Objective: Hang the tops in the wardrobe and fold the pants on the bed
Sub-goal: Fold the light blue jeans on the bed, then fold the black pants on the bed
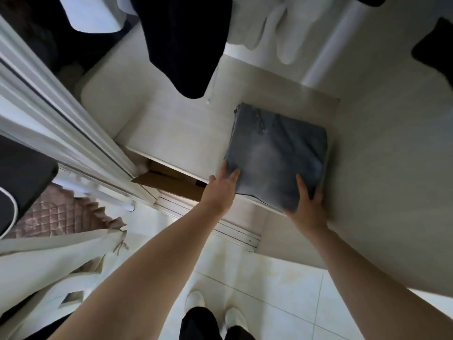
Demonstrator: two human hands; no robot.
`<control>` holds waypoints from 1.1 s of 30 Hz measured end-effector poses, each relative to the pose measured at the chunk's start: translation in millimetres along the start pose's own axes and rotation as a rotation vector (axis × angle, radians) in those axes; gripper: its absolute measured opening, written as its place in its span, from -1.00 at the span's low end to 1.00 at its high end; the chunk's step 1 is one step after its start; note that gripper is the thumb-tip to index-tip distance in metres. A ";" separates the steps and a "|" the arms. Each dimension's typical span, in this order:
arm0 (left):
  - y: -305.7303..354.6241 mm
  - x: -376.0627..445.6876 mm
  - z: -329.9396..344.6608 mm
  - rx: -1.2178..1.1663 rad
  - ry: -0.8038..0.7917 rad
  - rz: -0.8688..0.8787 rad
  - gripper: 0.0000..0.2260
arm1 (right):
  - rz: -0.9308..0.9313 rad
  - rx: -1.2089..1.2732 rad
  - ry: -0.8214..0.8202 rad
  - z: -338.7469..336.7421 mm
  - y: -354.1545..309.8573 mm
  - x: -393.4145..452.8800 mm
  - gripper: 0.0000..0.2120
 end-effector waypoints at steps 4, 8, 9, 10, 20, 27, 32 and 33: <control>-2.3 8.7 6.3 -0.040 0.068 -0.026 -0.50 | 0.102 0.069 0.002 8.4 -3.4 14.3 -0.09; 5.0 13.5 10.7 -0.096 0.116 0.037 -0.50 | 0.272 0.000 0.034 23.2 4.3 3.9 -0.16; 8.7 14.5 11.7 -0.114 0.123 0.051 -0.50 | 0.294 -0.012 0.044 25.9 6.7 1.2 -0.16; 12.3 15.3 12.5 -0.130 0.130 0.057 -0.51 | 0.307 -0.017 0.042 26.3 8.3 0.3 -0.16; 11.4 -25.9 17.8 -0.174 0.012 0.001 -0.29 | 0.247 -0.256 -0.074 -2.2 -3.5 5.1 -0.31; -3.9 -120.9 2.7 -0.295 0.148 -0.149 -0.49 | -0.144 -0.171 0.057 -33.2 -53.4 -43.2 -0.49; -24.6 -220.5 -35.4 -0.385 0.401 -0.371 -0.60 | -0.520 -0.065 -0.027 -45.4 -111.8 -117.8 -0.50; -25.9 -239.1 -41.6 -0.385 0.442 -0.392 -0.61 | -0.560 -0.051 -0.066 -46.1 -121.5 -132.3 -0.50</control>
Point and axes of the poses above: each hand's wrist, its own x-axis towards the middle knuckle, its own z-axis out of the palm, y = z × x, the point moved 2 cm from there along x, towards the middle knuckle, and after that the axes turned 1 degree about -y, right-handed, at the moved point
